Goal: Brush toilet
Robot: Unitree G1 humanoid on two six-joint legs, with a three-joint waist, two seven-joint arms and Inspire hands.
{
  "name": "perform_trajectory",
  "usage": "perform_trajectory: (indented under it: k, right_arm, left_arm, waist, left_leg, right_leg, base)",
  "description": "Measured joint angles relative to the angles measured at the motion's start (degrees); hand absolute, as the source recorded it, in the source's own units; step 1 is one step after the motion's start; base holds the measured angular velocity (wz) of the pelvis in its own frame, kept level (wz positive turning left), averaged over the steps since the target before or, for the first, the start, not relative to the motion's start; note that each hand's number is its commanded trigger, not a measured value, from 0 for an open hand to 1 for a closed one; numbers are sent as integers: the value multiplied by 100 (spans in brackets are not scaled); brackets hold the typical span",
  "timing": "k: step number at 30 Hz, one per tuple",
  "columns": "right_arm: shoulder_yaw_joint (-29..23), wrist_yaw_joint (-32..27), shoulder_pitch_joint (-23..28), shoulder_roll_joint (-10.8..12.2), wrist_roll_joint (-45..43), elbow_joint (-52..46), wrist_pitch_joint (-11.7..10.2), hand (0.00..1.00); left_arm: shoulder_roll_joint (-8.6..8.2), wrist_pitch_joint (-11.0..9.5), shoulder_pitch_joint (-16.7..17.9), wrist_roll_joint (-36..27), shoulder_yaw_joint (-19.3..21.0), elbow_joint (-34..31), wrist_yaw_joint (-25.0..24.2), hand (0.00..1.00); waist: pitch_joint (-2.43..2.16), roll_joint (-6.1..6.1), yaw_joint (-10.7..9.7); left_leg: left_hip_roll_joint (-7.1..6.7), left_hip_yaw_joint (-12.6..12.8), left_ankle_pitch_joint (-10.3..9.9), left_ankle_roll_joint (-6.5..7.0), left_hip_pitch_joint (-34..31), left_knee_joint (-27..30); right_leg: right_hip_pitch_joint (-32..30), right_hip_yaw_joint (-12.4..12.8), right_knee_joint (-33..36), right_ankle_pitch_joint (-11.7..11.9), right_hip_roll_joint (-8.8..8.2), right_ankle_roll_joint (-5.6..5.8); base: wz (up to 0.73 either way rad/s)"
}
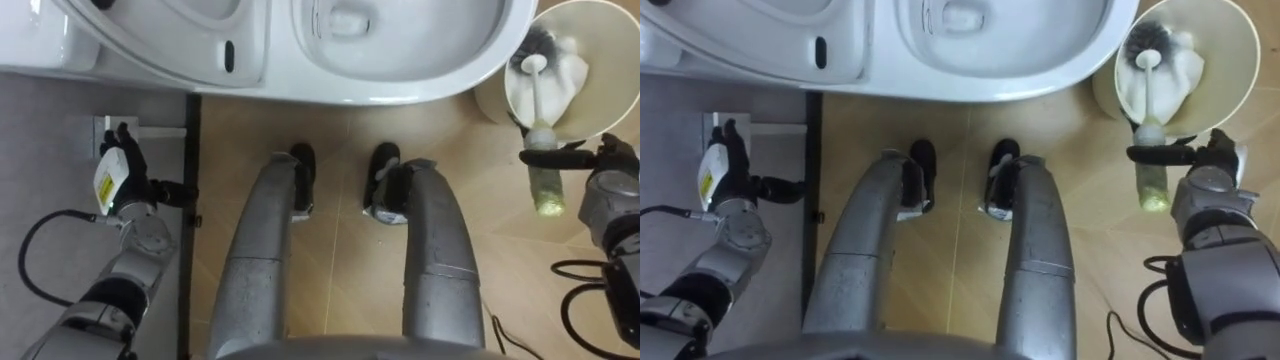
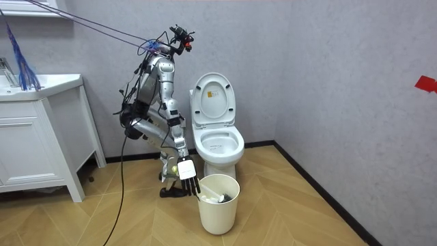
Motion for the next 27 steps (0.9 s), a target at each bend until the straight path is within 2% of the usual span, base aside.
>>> perform_trajectory:
  k: [3,4,9,11,16,18,20,24,25,27]
  right_arm:
    - [140,216,0,2,55,2,6,0]
    - [151,287,7,2,55,45,7,0]
    - [209,454,32,1,316,118,-2,0]
    - [245,513,63,-1,443,119,-4,0]
    - [299,593,86,-2,654,119,-1,0]
    - [303,609,86,-2,684,118,6,0]
    - [319,636,102,-1,774,116,11,0]
    - [370,699,121,-2,878,120,21,4]
    - [397,733,133,-4,876,122,25,0]
    - [468,795,134,-7,876,147,29,0]
  left_arm:
    - [0,-28,-3,1,-2,1,0,0]
    - [0,-31,-7,1,-2,9,0,0]
    - [0,-28,-72,-3,70,156,-3,0]
    - [2,-25,-70,-7,103,175,-3,0]
    - [45,-1,-67,-8,98,173,-4,0]
    - [67,38,-72,-13,99,172,-15,0]
    - [108,141,-95,-22,103,173,-54,0]
    - [117,198,-98,-27,96,167,-61,0]
    - [117,198,-92,-26,82,166,-48,0]
    - [116,206,-89,-21,74,163,-46,0]
  waist:
    - [4,18,33]
    - [5,30,33]
    - [6,47,42]
    - [6,47,31]
    - [6,47,24]
    - [6,46,8]
    - [5,47,10]
    - [2,52,11]
    - [0,56,15]
    - [-4,61,17]
  left_leg:
    - [-25,-20,-4,-8,-31,-4]
    - [-81,-65,-36,-63,-43,-5]
    - [-135,-184,-41,-71,-57,1]
    - [-214,-268,-74,-127,-58,11]
    - [-247,-322,-82,-139,-63,25]
    - [-298,-377,-92,-151,-65,39]
    - [-298,-397,-148,-156,-74,138]
    - [-301,-401,-213,-124,-79,243]
    - [-302,-401,-221,-115,-78,265]
    - [-307,-400,-223,-112,-72,278]
  right_leg:
    - [-25,-41,1,-3,-6,-6]
    - [-31,-54,1,-10,-11,-20]
    - [-28,-123,5,-26,-4,-135]
    - [-28,-139,13,-41,-5,-162]
    - [-26,-153,33,-71,-2,-160]
    - [-25,-150,49,-84,-6,-150]
    - [-24,-153,106,-119,6,-142]
    - [-22,-156,162,-146,5,-114]
    - [-16,-156,172,-150,4,-106]
    - [-6,-155,179,-153,0,-100]
  base:
    - [0]
    - [3]
    - [-2]
    - [0]
    - [0]
    - [0]
    - [-5]
    - [-4]
    - [0]
    - [0]
